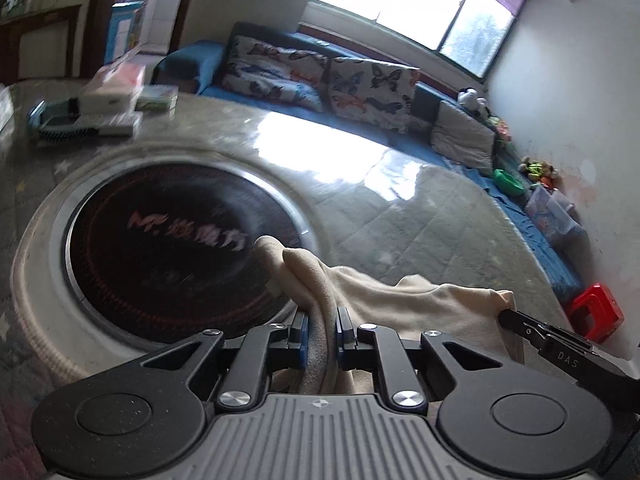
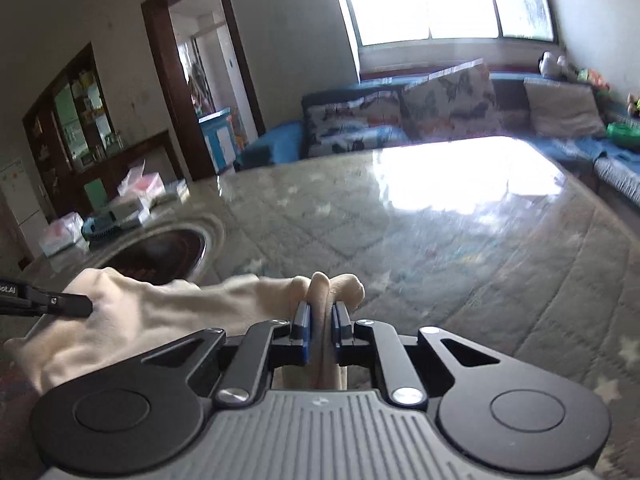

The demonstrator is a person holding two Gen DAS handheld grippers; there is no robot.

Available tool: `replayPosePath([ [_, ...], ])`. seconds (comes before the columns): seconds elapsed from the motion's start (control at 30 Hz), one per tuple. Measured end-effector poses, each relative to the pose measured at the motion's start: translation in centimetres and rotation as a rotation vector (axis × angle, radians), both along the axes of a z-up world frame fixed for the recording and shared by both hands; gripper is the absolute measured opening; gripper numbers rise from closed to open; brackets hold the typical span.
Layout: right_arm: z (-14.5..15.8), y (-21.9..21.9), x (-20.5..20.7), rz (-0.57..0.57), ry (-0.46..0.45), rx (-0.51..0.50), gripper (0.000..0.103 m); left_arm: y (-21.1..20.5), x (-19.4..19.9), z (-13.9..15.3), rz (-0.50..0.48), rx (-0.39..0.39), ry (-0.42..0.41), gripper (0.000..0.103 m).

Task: Fold clothes

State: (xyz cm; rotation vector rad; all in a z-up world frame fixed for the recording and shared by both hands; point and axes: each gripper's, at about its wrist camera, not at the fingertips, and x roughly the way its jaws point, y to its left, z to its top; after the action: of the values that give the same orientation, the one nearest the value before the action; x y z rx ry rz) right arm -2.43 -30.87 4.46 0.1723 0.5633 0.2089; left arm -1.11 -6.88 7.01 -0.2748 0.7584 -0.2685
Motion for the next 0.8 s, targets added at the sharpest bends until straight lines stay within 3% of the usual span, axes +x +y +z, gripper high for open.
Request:
replayPosePath([
  [0.2,3.3,-3.3,-2.3,-0.103,-0.087,-0.088,0.009,-6.0,1.5,1.5,-0.128,-0.004,-0.052,0.013],
  [0.33,4.5,-6.6,-3.3,-0.207,-0.098,-0.16,0.009,-10.9,2.8,1.3,-0.216,-0.025,-0.053,0.013],
  [0.43,4.9,-9.1,-3.8,-0.278,-0.087,-0.205,0.009,-14.4,3.3,0.9,-0.281,0.005,-0.067,0.013],
  [0.63,2.2,-13.5,-3.6,-0.388,0.036,-0.246,0.01,-18.5,4.3,-1.6,-0.332,0.135,-0.068,0.017],
  [0.8,-0.1,-13.9,-3.5,-0.435,0.092,-0.276,0.013,-17.8,4.7,-2.1,-0.316,0.18,-0.074,0.018],
])
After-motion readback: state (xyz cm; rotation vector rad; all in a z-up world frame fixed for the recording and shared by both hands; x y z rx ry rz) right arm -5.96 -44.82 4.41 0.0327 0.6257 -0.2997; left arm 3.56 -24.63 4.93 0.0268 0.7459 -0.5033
